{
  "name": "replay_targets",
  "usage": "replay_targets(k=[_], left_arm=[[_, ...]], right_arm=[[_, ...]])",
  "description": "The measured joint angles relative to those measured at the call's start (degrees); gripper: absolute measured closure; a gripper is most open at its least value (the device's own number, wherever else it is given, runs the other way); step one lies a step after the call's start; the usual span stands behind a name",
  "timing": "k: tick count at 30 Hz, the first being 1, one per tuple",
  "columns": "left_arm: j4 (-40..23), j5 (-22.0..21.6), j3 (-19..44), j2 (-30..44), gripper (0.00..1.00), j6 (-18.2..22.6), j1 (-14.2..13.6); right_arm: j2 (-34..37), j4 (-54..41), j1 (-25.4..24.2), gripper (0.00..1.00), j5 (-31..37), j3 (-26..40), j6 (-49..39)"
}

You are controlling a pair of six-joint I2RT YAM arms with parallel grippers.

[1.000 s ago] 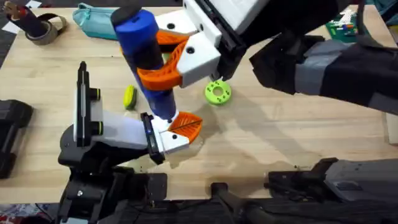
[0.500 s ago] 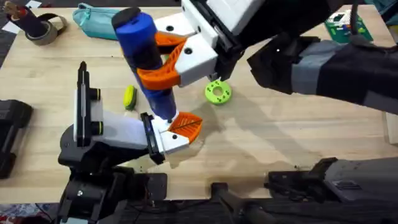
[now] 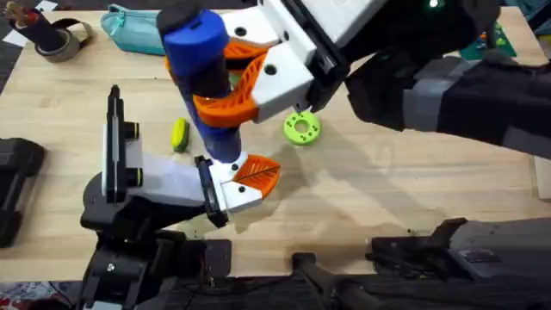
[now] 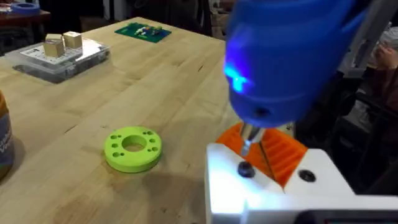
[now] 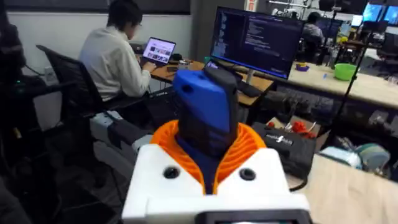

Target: Pick up the gripper from the table and insert it into the empty holder that is missing its gripper. Then pick up a screw, insert it into the mounting hole, and use the screwdriver to tighten it. Finally, clean up the table by picking up the vegetable and placing it into the bucket.

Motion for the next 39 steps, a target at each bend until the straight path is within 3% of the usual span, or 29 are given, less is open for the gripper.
replay_targets(k=[9,19,39], left_arm=[[0.0,-0.01,0.0,0.0,0.986,0.0,0.0],[0.0,-0.01,0.0,0.0,0.986,0.0,0.0],[0.0,0.01,0.0,0.0,0.986,0.0,0.0]], right_arm=[[0.0,0.18,-0.32,0.957,-0.47,0.67,3.51],[-0.89,-3.98,-1.5,0.958,-2.05,9.07,7.22],[-1.11,-13.36,-0.73,0.957,-2.5,9.33,6.57]])
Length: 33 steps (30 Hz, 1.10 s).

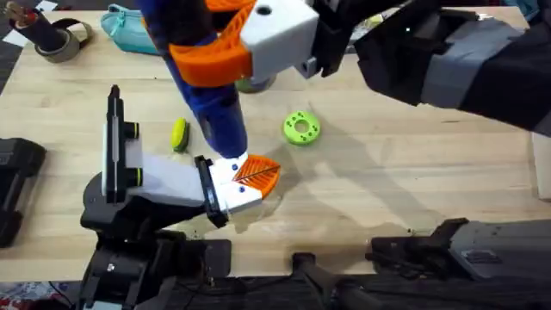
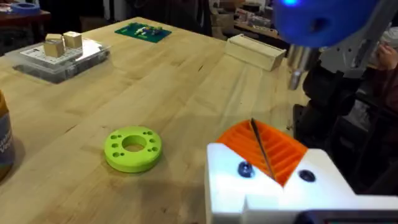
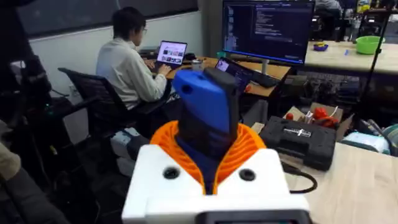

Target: Pick up the gripper from the table and insert it into the empty holder that is missing its gripper. Then pick up a screw, insert it into the mounting hole, and use the screwdriver to tighten it. Finally, clean up the table by picking up the vegetable and placing it into the bucket.

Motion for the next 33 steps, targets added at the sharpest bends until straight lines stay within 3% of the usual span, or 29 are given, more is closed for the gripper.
replay_targets(k=[33], left_arm=[[0.0,0.0,0.0,-0.01,0.986,0.0,0.0]], right_arm=[[0.0,2.97,2.36,0.957,1.31,-5.92,-8.17]])
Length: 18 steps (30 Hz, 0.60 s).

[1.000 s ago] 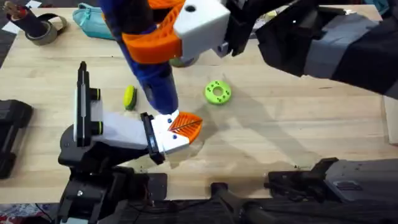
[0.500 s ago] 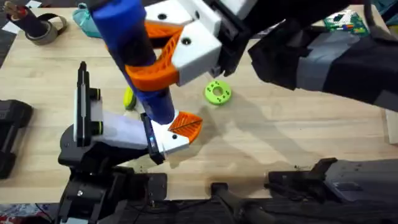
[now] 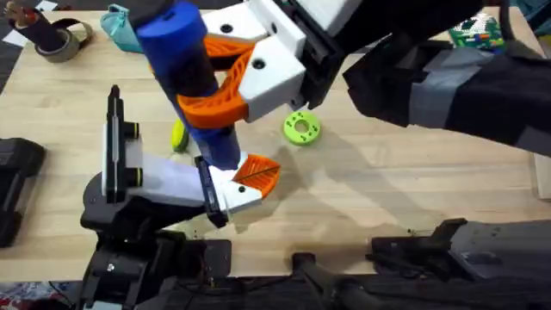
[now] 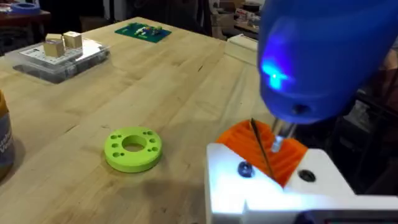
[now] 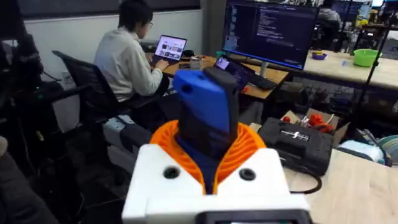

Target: Pick up the gripper from the table and insert it into the empty holder that is missing its gripper. Then pick up a screw, insert it into the mounting hole, and use the screwdriver to tighten it. Finally, clean up the table by picking up the vegetable and placing it into the bucket.

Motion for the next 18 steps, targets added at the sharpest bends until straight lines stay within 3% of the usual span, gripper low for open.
replay_targets(k=[18], left_arm=[[0.0,-0.02,0.0,0.0,0.986,0.0,0.0]], right_arm=[[0.0,-0.01,-0.49,0.959,0.01,-1.6,-0.72]])
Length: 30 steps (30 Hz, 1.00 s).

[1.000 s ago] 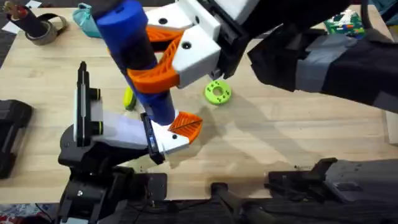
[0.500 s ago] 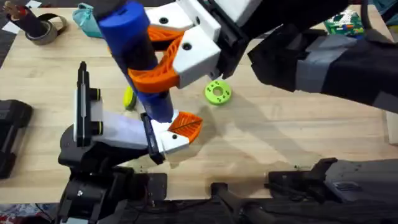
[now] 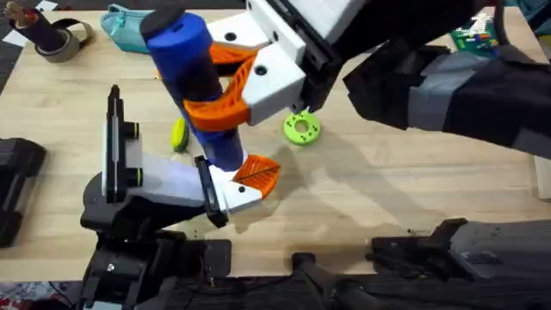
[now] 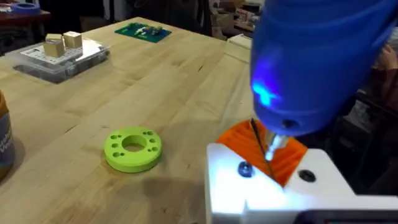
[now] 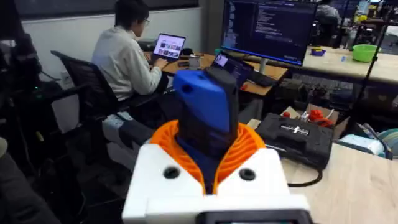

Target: Pick up the gripper from the table and insert it into the empty holder that is missing its gripper. Then pick up a screw, insert it into the mounting hole, and use the screwdriver to tighten it. Finally, clean up the table by picking up the vegetable and placing it into the bucket.

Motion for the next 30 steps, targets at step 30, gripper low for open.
replay_targets(k=[30], left_arm=[[0.0,0.0,0.0,0.02,0.986,0.0,0.0]], right_arm=[[0.0,-0.04,-0.23,0.958,0.04,-1.09,-2.65]])
